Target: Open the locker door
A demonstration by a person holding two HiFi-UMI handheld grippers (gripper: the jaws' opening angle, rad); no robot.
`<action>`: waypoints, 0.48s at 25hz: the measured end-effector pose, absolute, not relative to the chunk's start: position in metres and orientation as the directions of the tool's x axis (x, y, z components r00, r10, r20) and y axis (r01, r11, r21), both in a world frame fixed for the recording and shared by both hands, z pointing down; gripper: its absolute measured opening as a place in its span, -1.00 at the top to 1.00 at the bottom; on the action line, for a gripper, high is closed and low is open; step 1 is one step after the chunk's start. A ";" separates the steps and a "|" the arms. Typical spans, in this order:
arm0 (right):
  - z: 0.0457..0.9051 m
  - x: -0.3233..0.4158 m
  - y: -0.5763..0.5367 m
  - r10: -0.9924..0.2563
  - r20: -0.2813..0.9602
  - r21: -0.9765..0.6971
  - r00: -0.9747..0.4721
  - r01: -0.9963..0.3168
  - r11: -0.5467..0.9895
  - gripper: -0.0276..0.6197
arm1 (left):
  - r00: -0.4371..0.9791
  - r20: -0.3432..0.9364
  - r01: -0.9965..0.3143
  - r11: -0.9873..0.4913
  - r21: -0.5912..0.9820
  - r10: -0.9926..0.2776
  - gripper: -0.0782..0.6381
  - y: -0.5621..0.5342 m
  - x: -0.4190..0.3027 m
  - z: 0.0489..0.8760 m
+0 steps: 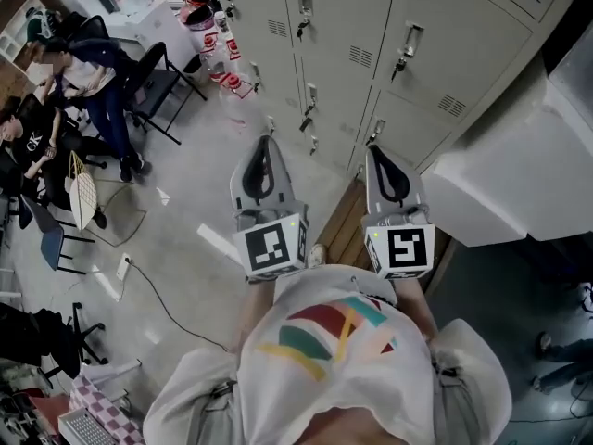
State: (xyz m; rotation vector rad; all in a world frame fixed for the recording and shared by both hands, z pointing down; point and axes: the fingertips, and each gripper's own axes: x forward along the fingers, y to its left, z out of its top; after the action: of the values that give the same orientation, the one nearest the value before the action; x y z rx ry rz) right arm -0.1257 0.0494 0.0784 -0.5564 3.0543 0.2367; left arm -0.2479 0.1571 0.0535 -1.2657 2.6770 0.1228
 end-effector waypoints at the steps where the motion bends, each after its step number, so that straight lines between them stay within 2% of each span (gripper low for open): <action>1: 0.077 -0.138 0.045 -0.351 -0.059 0.148 -0.935 -0.356 0.923 0.90 | -0.616 -0.194 -0.778 0.628 -0.001 -0.763 0.74 0.150 -0.259 0.055; 6: 0.071 -0.187 0.030 -0.345 -0.075 0.147 -0.936 -0.353 0.924 0.90 | -0.578 -0.192 -0.807 0.590 -0.010 -0.793 0.74 0.118 -0.300 0.051; 12: 0.076 -0.207 0.018 -0.367 -0.050 0.146 -0.929 -0.370 0.917 0.90 | -0.546 -0.174 -0.835 0.550 0.032 -0.819 0.74 0.088 -0.313 0.058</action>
State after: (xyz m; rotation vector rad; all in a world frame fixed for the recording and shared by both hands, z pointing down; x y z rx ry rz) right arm -0.2074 0.0177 0.0759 -0.5872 3.0548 0.2384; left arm -0.3130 0.0883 0.0577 -1.4179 2.6415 0.1663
